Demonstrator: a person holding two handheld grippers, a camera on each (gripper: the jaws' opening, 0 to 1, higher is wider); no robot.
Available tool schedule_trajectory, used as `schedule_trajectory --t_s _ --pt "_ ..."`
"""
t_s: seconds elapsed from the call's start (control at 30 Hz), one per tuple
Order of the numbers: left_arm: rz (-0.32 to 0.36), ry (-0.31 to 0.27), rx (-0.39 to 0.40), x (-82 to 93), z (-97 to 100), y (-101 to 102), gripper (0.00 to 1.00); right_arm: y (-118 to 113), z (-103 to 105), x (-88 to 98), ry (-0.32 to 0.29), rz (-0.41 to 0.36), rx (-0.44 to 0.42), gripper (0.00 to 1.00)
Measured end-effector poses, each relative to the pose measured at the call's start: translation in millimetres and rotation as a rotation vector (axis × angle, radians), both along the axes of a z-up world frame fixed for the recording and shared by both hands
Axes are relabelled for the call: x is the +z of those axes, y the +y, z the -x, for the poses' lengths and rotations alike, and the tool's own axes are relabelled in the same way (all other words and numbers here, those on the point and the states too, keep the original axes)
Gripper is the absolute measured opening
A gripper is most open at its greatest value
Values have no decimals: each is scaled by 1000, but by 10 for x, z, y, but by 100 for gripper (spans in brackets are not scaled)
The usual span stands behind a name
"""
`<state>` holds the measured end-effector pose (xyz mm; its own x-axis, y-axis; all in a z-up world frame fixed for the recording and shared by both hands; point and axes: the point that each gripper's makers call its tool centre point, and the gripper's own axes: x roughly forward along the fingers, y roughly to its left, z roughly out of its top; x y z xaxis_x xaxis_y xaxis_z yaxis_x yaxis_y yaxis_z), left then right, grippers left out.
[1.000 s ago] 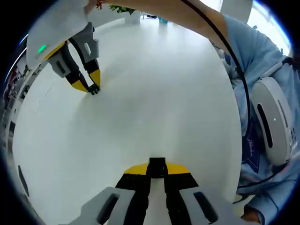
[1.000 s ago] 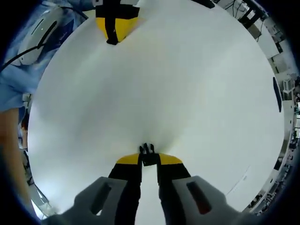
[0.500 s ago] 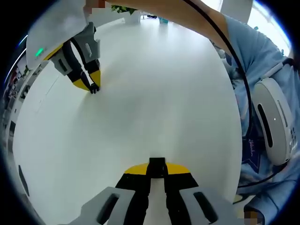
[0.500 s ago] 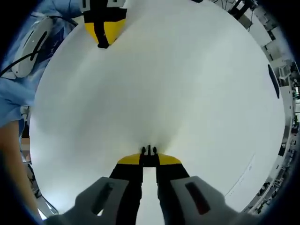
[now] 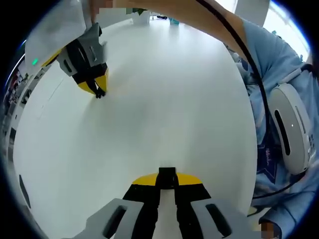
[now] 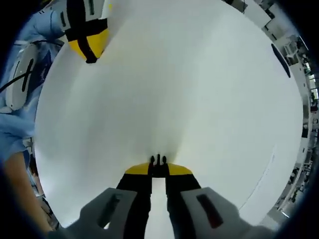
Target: Snap the two parts of the plastic buckle together until the buckle closes and remains connected.
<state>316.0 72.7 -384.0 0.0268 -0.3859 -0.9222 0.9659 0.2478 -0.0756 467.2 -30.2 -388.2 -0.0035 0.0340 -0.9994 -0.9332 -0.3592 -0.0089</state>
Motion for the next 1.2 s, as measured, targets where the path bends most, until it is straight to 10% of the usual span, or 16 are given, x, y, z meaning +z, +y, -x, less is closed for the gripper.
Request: schedule_trajectory --t_s 1.2 --pt "-14 11 3 11 -30 20 10 -310 1 29 -30 -61 -218 9"
